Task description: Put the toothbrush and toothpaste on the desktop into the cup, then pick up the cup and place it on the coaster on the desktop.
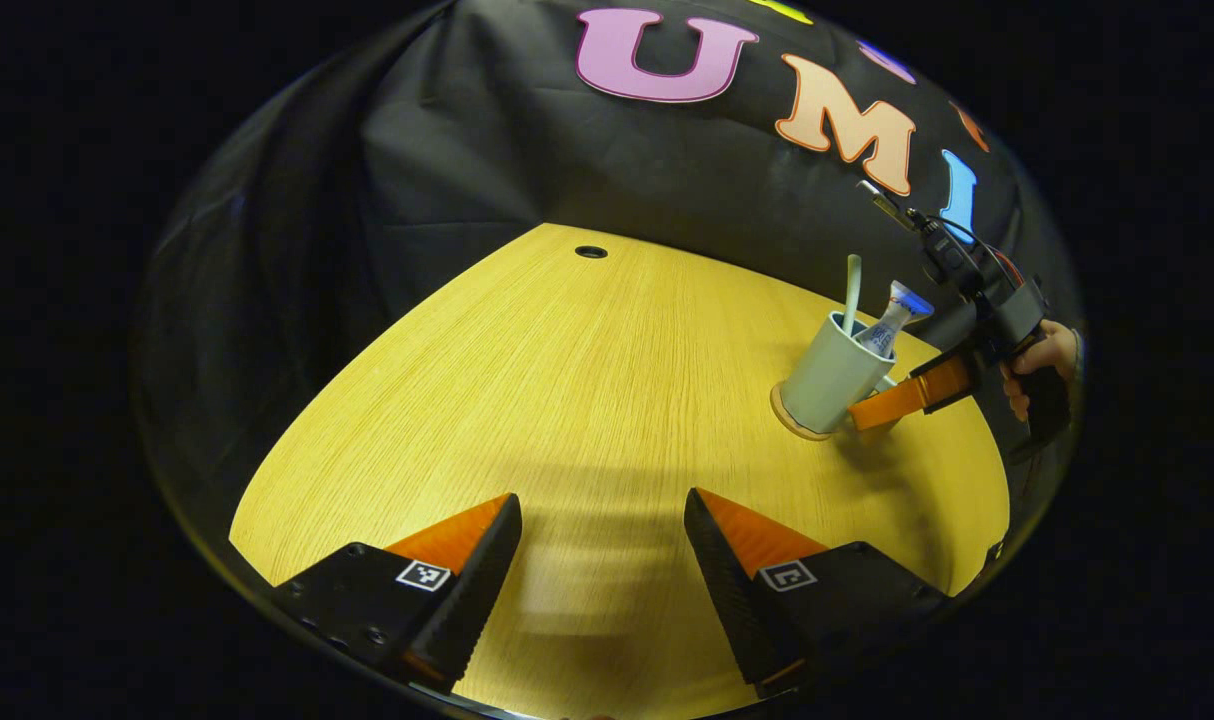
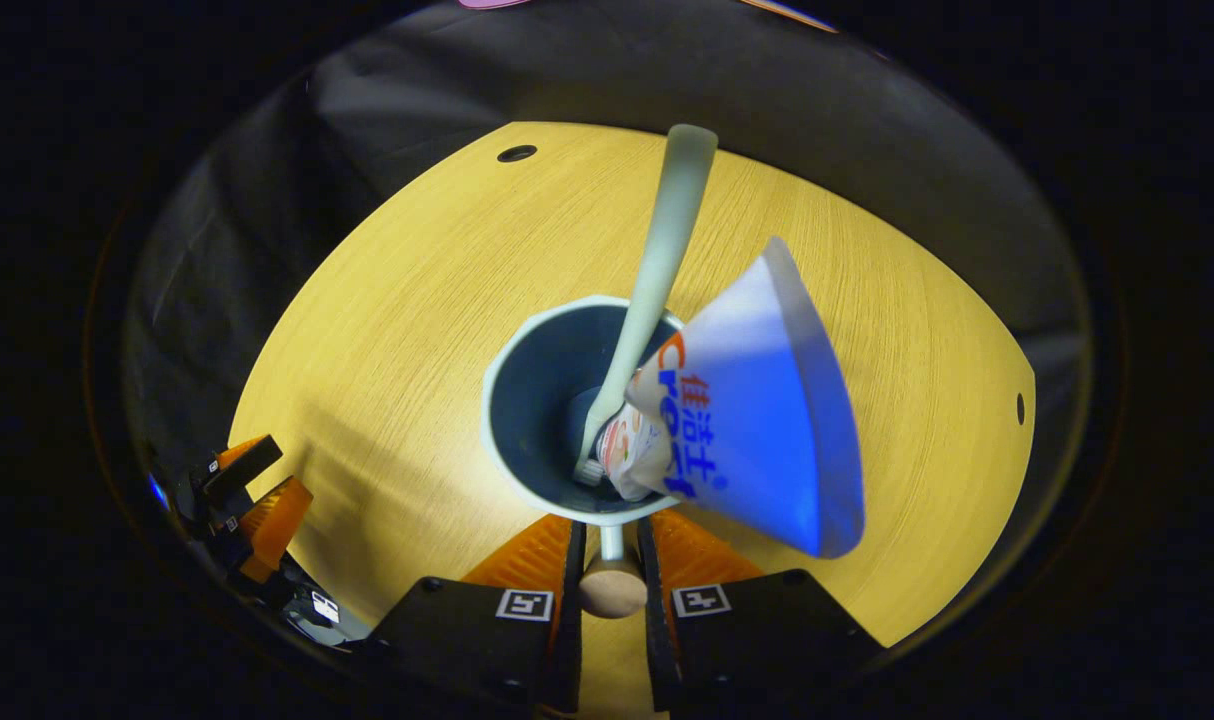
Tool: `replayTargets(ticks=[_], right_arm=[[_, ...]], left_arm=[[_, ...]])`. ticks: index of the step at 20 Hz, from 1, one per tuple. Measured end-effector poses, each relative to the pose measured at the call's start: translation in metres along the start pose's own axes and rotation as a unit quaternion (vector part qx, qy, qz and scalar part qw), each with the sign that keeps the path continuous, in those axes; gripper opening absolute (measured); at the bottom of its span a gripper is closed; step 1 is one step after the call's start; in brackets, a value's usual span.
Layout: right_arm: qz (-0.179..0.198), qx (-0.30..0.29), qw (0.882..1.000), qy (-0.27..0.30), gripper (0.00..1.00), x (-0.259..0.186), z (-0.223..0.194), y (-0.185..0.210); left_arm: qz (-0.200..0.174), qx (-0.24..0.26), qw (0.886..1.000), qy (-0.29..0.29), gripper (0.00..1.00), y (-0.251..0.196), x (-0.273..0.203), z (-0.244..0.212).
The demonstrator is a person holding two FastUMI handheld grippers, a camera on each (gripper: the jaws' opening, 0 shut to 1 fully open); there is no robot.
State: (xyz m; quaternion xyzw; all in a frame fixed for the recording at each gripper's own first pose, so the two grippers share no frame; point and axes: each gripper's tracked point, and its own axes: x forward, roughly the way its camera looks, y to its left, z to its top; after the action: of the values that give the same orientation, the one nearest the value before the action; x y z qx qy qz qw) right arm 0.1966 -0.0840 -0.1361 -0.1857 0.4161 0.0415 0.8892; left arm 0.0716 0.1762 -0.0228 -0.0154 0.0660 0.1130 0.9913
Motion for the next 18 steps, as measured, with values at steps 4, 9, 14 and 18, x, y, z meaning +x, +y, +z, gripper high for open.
replayTargets(ticks=[4, 9, 14, 18], right_arm=[[0.003, -0.013, 1.0, -0.004, 0.31, 0.0, 0.001, -0.001], [0.01, -0.018, 0.999, -0.037, 0.43, -0.017, 0.014, -0.006], [0.027, 0.007, 0.997, -0.075, 0.79, -0.037, 0.011, -0.018], [0.053, 0.054, 0.991, -0.107, 0.99, -0.062, -0.007, -0.036]], left_arm=[[-0.007, 0.009, 1.0, -0.003, 0.95, -0.003, -0.001, 0.006], [-0.018, 0.024, 1.0, -0.008, 0.95, -0.018, -0.004, 0.013], [-0.04, 0.037, 0.998, -0.013, 0.95, -0.057, -0.006, 0.018], [-0.072, 0.053, 0.996, -0.018, 0.95, -0.103, -0.011, 0.025]])
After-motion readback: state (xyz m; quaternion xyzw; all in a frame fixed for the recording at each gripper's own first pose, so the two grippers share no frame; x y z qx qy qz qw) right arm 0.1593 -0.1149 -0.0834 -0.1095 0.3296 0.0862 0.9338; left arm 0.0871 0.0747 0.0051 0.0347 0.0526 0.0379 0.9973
